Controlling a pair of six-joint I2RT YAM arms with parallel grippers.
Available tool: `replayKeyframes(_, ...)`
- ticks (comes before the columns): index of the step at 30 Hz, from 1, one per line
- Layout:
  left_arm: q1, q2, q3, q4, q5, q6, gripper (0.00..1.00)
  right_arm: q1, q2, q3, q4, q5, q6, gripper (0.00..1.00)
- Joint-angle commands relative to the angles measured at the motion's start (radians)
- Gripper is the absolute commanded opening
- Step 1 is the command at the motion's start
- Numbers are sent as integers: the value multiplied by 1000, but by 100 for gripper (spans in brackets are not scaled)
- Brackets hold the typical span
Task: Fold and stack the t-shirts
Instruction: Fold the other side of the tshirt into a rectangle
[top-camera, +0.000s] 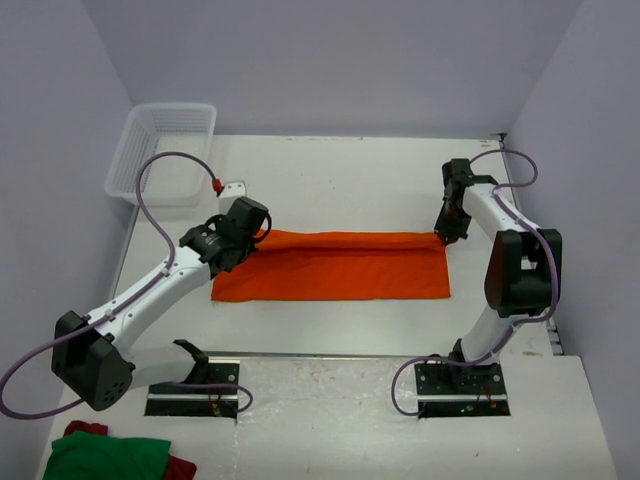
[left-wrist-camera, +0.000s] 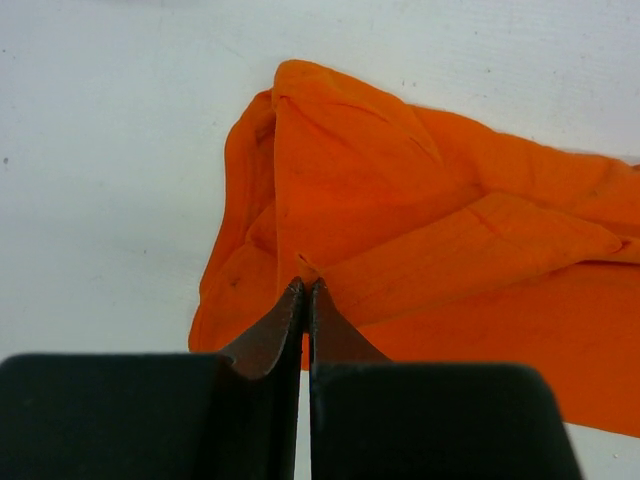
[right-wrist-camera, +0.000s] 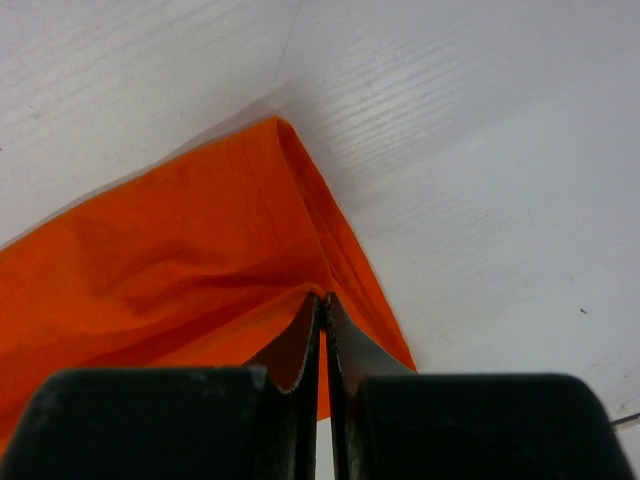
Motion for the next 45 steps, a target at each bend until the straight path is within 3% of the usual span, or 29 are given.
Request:
replayKeyframes(1,-12,-36,-24,-17,-44,-38,0,8,-53,-21,24,28,23,0)
replayKeyframes(8,-32,-30,-33,-35,-38,-71,0,11,-60,-59,34,25,32,0)
replayKeyframes(10,-41,-23,-33,-60,-44,-91,2,12,-89,-76,57,21,33,10)
replayKeyframes(11,-49,-24,-33,-75,-56,-131,11,14,-103,-94,65,16,33,19)
replayKeyframes(14,-93,-48,-27,-141,-110,-227,28,17,-169,-106,74,36,36,24)
replayKeyframes(16,-144,-73,-21,-181,-145,-294,39,18,-209,-103,68,43,38,35)
replayKeyframes(18,-172,-78,-2,-237,-170,-338,42,20,-227,-93,51,56,35,43)
replayKeyframes(22,-182,-46,36,-308,-205,-409,52,21,-220,-53,33,45,27,45)
replayKeyframes(27,-182,83,102,-266,-208,-371,49,18,-39,56,16,-16,7,43)
replayKeyframes(30,-185,154,146,-258,-207,-342,43,18,62,119,4,-28,-6,37)
replayKeyframes(45,-186,284,194,-158,-170,-205,43,-29,167,139,5,-88,-33,41)
